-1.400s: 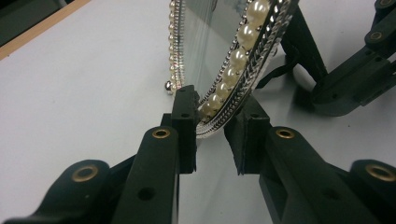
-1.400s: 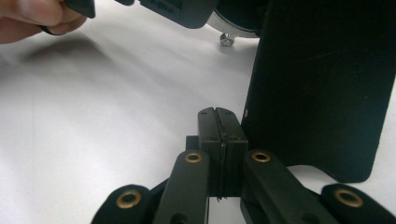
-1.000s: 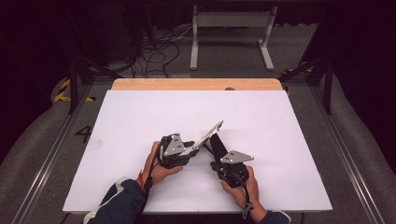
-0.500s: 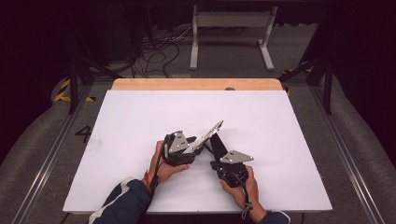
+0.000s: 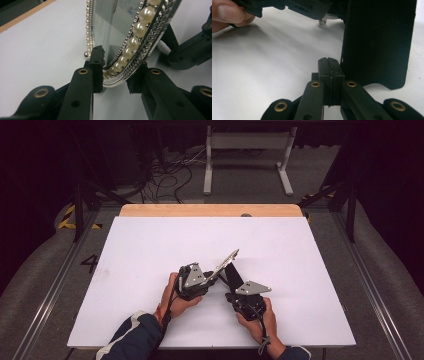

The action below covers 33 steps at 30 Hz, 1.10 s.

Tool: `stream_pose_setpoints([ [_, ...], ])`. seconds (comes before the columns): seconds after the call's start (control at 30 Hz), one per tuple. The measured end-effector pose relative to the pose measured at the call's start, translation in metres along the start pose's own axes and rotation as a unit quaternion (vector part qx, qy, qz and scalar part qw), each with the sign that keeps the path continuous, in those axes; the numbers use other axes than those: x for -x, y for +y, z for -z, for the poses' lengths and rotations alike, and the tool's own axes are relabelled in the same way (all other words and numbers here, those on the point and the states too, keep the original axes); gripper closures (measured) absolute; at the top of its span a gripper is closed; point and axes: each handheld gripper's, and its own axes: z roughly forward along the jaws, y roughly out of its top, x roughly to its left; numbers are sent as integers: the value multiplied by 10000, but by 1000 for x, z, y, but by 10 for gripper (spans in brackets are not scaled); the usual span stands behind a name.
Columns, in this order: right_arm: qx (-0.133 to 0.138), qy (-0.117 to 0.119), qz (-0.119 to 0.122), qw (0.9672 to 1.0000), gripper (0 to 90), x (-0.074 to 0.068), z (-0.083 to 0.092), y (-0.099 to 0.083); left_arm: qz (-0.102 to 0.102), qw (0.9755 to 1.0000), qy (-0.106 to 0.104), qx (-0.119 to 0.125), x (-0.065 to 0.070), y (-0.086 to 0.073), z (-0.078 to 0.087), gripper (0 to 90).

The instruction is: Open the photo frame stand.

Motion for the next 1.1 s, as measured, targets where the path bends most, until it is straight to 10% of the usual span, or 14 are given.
stream_pose_setpoints([
  [0.53,-195,39,125,9997,900,6,3,0,-292,9996,-35,-47,8,-1,6,711],
  [1.1,-365,45,213,9991,900,10,3,-3,-78,9996,246,-112,20,0,8,701],
])
